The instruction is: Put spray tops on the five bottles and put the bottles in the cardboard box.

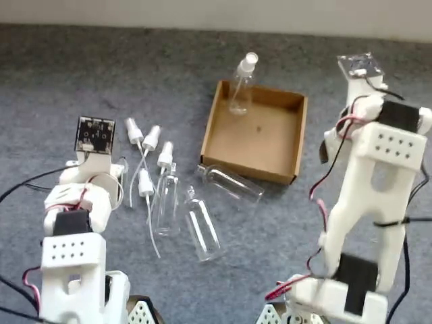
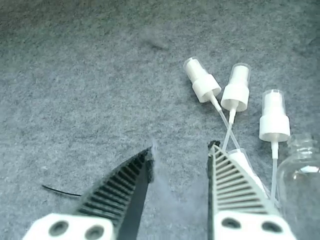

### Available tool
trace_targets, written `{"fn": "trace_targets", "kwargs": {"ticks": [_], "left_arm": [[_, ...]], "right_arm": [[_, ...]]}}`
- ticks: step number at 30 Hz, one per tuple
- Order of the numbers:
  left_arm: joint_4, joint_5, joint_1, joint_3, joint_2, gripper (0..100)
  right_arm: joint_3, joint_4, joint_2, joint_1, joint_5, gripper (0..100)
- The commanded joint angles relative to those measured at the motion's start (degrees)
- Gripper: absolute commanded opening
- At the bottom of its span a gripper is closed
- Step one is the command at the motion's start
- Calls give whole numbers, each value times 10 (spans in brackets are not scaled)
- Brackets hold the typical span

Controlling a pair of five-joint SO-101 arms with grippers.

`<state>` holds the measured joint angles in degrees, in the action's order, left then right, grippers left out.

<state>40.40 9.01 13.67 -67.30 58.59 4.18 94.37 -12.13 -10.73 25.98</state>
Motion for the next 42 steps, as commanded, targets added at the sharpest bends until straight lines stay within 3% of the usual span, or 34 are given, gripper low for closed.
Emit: {"fn": "trace_targets", "kwargs": {"ticks": [1,5,9,19,31,42], "left_arm": [[11,-33,-3,145,-156,168],[60,-105,-4,309,-348,168],[84,-149,-7,469,-520,183],[178,-241,-7,799,-836,210],[272,-273,-34,995,-1021,210],[367,-272,-56,1056,-1045,179]], "right_arm": [[-122,-73,-153,35,-23,5],[-297,-161,-286,55,-30,5],[-419,-181,-322,56,-30,5],[-437,-201,-328,73,-30,5],[-440,-201,-328,117,-29,5],[-441,-201,-328,118,-27,5]]}}
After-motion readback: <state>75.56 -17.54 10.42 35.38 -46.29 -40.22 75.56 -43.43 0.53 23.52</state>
